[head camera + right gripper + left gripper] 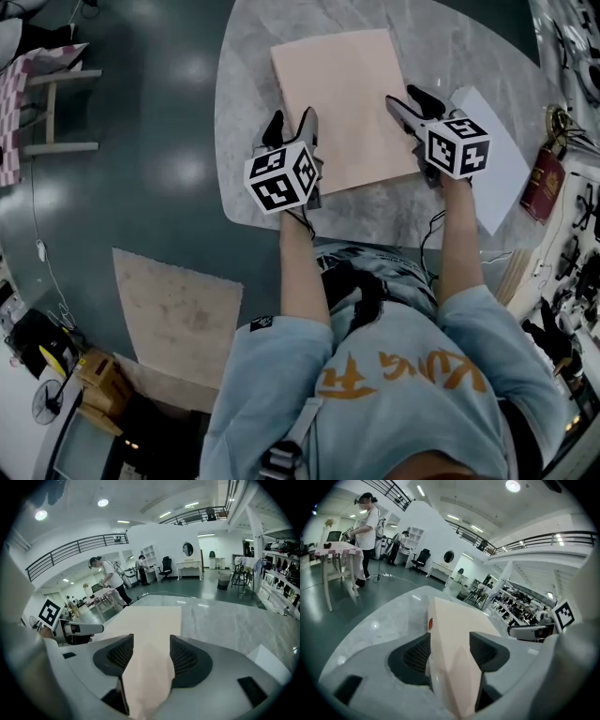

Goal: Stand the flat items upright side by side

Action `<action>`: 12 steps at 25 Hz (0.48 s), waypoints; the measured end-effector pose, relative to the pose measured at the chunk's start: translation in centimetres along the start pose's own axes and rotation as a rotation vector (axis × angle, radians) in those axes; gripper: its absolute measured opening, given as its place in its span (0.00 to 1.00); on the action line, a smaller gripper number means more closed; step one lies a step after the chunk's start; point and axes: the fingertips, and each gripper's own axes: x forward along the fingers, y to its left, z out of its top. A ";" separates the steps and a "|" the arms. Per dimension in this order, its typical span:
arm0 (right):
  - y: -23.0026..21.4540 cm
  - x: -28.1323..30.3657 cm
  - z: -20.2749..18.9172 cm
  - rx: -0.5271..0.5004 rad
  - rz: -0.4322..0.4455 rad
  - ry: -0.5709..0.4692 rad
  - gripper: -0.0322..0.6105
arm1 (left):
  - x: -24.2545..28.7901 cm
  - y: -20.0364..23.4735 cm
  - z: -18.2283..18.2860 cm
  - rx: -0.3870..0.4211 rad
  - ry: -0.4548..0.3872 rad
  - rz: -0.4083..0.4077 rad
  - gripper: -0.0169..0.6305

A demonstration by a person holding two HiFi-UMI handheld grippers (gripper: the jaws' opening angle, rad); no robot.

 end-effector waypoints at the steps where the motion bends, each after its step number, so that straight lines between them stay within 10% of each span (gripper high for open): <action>1: -0.1 0.4 -0.1 0.003 0.004 0.019 0.45 | 0.3 0.1 0.0 -0.013 0.008 -0.011 0.48; 12: -1.7 4.1 -2.1 0.115 0.069 0.193 0.71 | 2.9 0.1 -1.9 -0.058 0.230 -0.124 0.67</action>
